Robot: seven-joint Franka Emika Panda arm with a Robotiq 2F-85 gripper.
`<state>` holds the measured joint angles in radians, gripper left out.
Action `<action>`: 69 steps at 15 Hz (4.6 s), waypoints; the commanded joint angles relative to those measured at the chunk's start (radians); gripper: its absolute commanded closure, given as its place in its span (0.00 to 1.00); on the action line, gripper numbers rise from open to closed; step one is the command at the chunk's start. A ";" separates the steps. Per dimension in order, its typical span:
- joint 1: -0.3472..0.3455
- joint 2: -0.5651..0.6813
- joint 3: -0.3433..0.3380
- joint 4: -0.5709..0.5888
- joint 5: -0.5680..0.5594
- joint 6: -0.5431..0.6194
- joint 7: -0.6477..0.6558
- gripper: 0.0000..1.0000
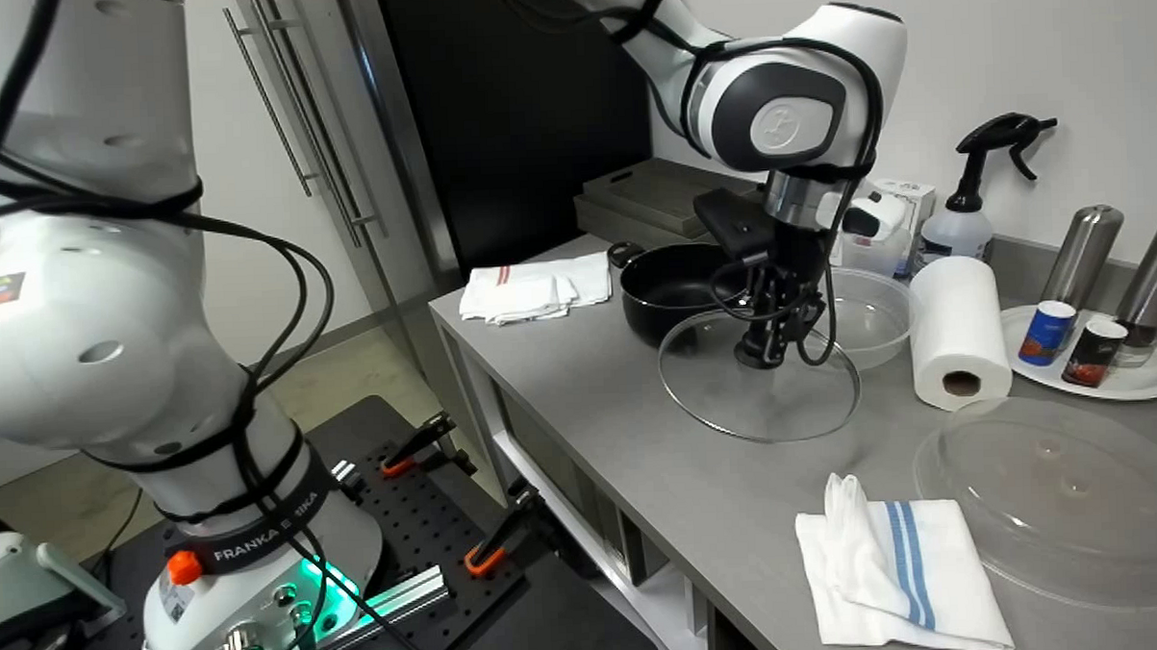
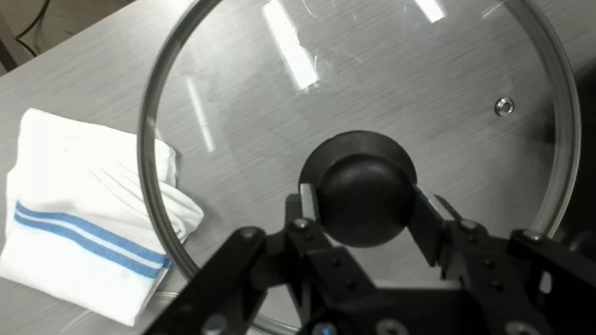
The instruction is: Pick up the lid from the pot and put it on the counter
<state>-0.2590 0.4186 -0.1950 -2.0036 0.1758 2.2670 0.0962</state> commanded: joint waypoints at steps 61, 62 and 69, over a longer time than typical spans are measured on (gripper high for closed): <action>-0.037 0.221 0.045 0.028 0.121 0.265 0.033 0.75; -0.034 0.214 0.043 0.015 0.118 0.266 0.033 0.75; -0.027 0.186 0.044 -0.027 0.114 0.263 0.032 0.75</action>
<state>-0.2957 0.6541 -0.1485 -1.9841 0.2980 2.5142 0.1347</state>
